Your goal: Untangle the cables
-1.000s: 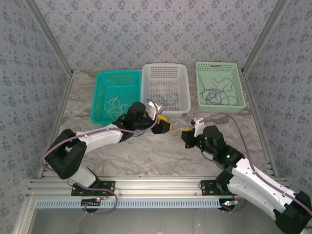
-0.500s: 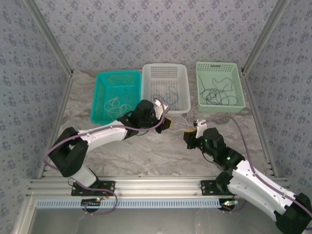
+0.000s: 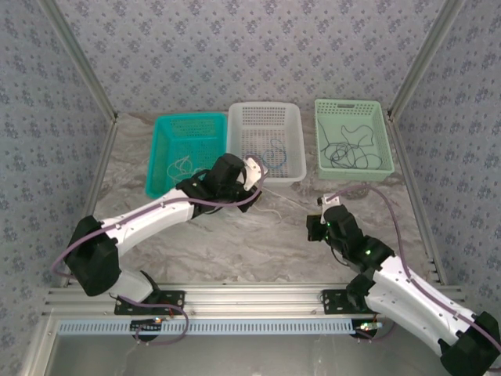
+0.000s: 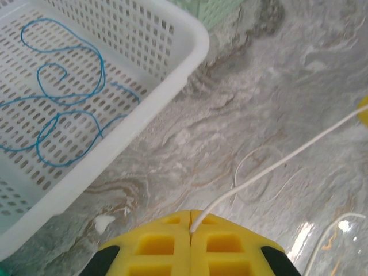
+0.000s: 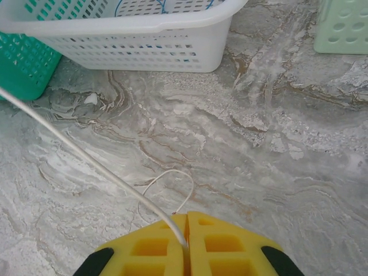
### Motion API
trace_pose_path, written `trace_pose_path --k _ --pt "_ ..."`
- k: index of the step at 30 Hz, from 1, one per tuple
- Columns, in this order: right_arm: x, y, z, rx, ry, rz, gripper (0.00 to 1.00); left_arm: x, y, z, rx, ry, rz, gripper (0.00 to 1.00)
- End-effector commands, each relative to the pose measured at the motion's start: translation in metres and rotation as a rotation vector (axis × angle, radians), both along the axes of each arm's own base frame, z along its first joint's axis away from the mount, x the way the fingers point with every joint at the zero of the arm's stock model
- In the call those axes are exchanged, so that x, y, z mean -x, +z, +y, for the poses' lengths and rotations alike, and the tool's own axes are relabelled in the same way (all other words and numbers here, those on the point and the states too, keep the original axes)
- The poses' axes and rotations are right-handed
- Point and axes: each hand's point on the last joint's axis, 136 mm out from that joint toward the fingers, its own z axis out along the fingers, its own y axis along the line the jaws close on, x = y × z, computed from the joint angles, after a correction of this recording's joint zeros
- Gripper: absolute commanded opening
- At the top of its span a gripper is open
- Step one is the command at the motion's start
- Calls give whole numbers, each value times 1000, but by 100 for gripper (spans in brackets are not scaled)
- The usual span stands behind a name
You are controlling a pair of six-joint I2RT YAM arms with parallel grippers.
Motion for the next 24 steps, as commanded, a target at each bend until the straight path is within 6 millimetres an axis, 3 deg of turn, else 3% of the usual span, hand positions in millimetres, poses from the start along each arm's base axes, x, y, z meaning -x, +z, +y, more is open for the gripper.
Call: trace_pose_path --k 1,14,17,19,20,21,24 --pt "-5 7 -7 30 -38 3 9 2 15 14 -77 -26 -69 2" --pt "-19 37 31 60 127 34 3 17 8 16 -167 -114 -116 12" --pt "-22 44 41 65 172 48 1 7 13 22 -180 -50 -155 24" --pt "-24 50 45 78 197 49 0 -9 22 37 -195 79 -211 23" --pt "-25 52 46 85 206 50 0 -17 28 46 -196 150 -241 32" --pt "-26 55 48 93 213 52 0 -25 35 57 -186 243 -267 48" --pt "-30 64 53 102 231 50 0 -27 55 74 -92 369 -285 69"
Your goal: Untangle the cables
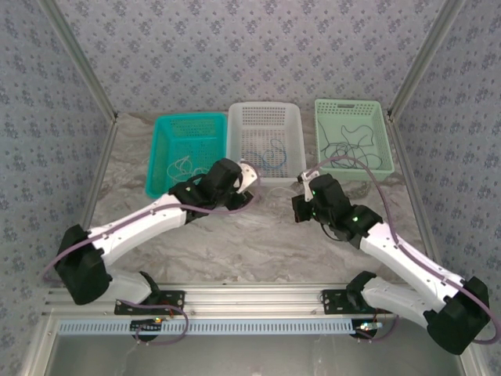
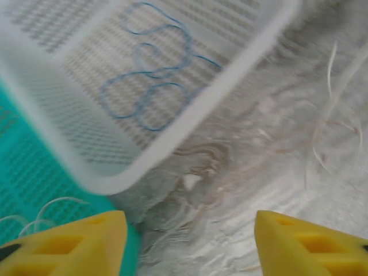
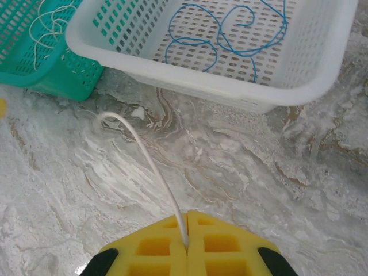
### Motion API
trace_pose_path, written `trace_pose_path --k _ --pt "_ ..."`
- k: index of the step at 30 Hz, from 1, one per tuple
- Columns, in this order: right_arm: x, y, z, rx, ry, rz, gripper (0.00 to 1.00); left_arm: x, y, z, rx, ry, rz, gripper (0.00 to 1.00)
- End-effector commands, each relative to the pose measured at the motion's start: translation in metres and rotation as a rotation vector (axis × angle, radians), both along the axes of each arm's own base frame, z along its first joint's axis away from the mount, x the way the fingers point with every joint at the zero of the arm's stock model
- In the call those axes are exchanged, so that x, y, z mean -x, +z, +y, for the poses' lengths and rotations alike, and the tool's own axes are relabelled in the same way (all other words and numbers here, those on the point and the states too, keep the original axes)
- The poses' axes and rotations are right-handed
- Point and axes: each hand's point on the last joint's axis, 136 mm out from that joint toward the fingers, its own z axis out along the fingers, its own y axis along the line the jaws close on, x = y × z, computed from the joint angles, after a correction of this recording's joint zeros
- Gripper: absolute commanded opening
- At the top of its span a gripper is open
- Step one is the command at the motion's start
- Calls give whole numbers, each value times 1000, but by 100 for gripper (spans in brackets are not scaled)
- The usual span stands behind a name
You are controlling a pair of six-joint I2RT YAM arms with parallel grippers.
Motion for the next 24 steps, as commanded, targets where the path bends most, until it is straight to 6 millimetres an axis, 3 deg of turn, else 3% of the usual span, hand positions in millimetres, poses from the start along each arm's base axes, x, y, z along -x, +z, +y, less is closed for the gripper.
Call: trace_pose_path --k 1,5,14,19,21,24 --pt "0 14 6 21 55 0 0 -12 45 26 162 203 -112 72" --pt "-9 30 16 3 62 -22 0 -2 69 33 370 256 -116 88" --pt "-34 39 34 28 29 -58 0 17 141 82 817 337 -145 99" --pt "-49 67 71 -24 109 -93 0 16 136 113 841 421 -107 99" --pt "-54 85 86 -34 140 -118 0 16 131 112 891 411 -45 100" --pt "-60 94 104 -23 175 -133 0 19 124 97 998 368 68 99"
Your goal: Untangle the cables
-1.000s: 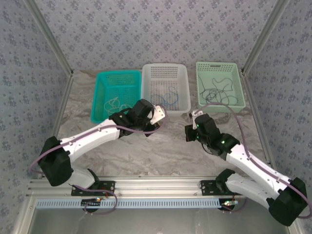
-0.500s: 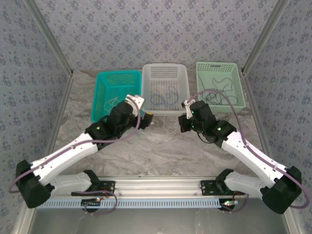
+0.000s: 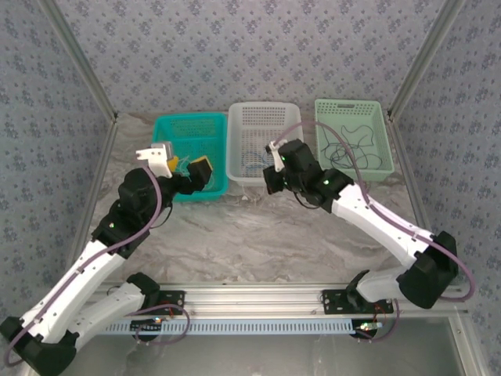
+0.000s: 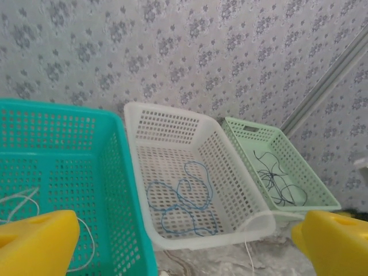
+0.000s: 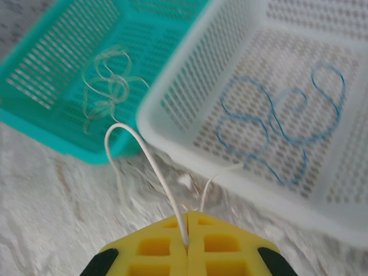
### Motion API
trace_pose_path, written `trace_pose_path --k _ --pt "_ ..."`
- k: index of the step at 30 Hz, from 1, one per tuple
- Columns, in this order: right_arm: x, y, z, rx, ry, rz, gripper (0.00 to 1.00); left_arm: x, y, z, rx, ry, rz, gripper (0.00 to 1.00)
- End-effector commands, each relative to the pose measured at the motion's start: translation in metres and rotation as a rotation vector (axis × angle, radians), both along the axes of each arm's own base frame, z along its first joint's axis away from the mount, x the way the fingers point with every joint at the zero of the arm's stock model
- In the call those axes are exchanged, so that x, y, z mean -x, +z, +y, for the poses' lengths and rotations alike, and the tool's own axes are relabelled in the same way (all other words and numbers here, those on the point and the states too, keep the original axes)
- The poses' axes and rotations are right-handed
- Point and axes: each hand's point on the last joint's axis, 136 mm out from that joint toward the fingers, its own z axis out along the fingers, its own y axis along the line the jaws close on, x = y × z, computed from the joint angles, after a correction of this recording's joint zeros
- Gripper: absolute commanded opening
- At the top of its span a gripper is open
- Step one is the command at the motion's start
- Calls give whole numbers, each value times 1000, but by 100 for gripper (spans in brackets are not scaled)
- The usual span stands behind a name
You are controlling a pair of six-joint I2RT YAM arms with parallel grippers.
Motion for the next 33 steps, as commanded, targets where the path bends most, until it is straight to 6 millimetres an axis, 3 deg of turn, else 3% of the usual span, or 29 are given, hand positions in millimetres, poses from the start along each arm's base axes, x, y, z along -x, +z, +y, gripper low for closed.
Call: trace_pose_path --k 1,10,18,23,29,33 --pt "-5 27 22 -14 62 -59 0 9 -10 -25 184 -132 101 100" --pt "-17 32 47 -5 12 -133 0 6 2 -48 579 -225 156 99" --pt "-25 43 58 -59 -49 -183 0 -1 8 -38 831 -191 131 99" --pt "-31 41 65 -63 -60 -180 0 0 6 -46 880 -204 154 99" --pt "-24 46 78 -97 -39 -189 0 -12 1 -53 916 -196 161 99" --pt "-27 45 76 -89 -60 -192 0 -14 2 -64 921 -228 182 99"
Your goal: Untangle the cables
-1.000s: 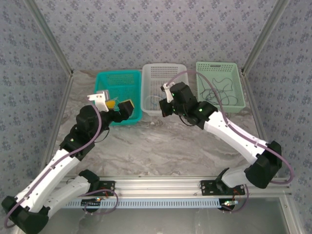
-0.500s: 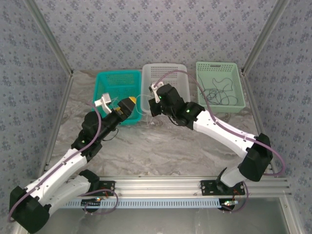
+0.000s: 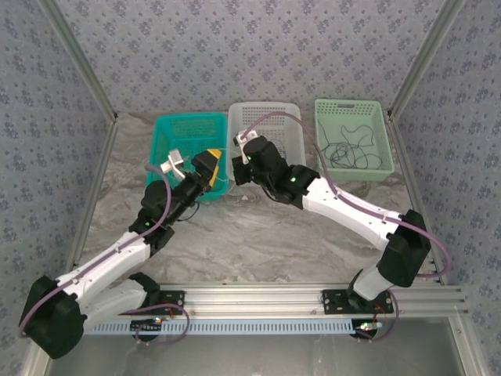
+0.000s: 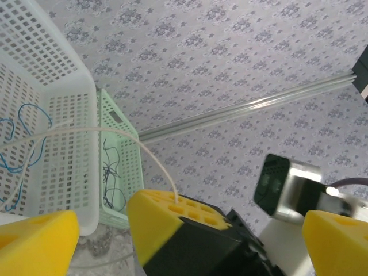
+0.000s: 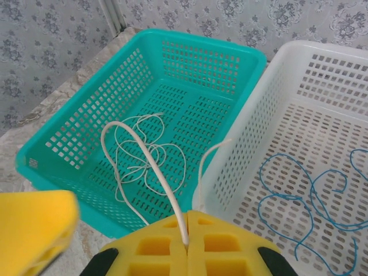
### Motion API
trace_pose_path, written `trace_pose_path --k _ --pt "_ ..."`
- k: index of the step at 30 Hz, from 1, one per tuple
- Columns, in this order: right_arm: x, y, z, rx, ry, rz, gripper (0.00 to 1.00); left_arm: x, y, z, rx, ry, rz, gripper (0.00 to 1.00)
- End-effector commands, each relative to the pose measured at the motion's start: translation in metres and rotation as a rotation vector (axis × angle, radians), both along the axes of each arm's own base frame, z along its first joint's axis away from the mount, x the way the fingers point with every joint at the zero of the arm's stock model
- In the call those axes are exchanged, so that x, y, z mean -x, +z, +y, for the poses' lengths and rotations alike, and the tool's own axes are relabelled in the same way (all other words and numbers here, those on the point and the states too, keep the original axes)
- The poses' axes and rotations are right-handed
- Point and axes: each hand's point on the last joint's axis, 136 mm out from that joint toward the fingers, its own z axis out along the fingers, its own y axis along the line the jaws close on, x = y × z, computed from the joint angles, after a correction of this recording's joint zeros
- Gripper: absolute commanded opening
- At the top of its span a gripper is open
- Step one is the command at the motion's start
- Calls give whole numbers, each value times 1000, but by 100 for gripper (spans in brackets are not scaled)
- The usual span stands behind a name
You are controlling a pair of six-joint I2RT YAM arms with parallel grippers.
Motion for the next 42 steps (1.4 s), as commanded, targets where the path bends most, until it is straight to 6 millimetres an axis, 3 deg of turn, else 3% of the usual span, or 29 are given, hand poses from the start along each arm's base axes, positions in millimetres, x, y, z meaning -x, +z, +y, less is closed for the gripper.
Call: trace_pose_path --k 1,9,15,19,27,28,38,42 --pt "-7 20 3 -53 -36 -37 0 4 28 -4 75 -18 -64 99" --pt "9 30 15 -122 24 -34 0 -12 18 8 27 68 -56 99" --pt "28 34 8 -187 51 -20 0 -34 3 25 32 140 -29 97" --pt "35 36 0 -232 50 -23 0 -47 -7 28 16 158 -7 91" --pt "45 23 -5 -221 69 15 0 -59 -10 35 -23 182 -1 63" --pt "45 13 -8 -206 61 31 0 -60 -9 37 -27 188 -6 61" --pt "50 -6 -27 -194 24 66 0 -62 -5 62 -116 233 -9 57" --pt "52 -11 -30 -186 18 80 0 -61 -2 66 -153 230 -26 42"
